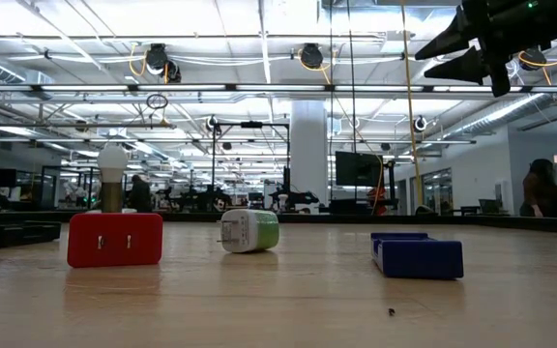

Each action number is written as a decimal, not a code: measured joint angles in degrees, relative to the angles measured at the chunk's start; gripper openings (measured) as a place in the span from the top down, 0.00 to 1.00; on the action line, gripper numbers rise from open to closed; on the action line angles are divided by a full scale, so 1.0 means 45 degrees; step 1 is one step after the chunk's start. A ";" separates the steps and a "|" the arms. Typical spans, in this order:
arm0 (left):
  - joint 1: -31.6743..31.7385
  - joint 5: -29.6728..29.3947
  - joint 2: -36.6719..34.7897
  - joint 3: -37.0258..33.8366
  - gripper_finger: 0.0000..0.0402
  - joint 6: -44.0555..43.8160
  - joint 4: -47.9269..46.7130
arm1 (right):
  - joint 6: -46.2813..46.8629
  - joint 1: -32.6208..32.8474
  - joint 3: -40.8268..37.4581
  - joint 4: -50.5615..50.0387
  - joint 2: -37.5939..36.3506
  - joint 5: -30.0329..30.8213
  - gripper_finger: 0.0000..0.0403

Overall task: Pick & Place Office items
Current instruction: Put the pink power adapter into the gray bin

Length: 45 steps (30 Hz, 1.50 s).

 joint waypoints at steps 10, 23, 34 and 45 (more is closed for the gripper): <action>-0.1125 -0.0315 0.0518 -0.1972 0.63 -0.1268 0.1318 | 0.0000 0.0000 0.0000 0.0000 0.0084 -0.0008 0.57; -0.0657 -0.0247 0.0563 -0.4188 0.63 -0.0948 0.3499 | 0.0318 0.0003 0.0000 0.0000 0.0716 -0.0016 0.57; 0.0696 0.0171 0.0559 -0.5513 0.63 0.0377 0.5081 | 0.0345 0.0000 0.0000 0.0107 0.1161 -0.0058 0.57; 0.0730 0.0618 0.0563 -0.6178 0.63 0.0016 0.5919 | 0.0335 0.0000 0.0000 0.0170 0.1161 -0.0068 0.57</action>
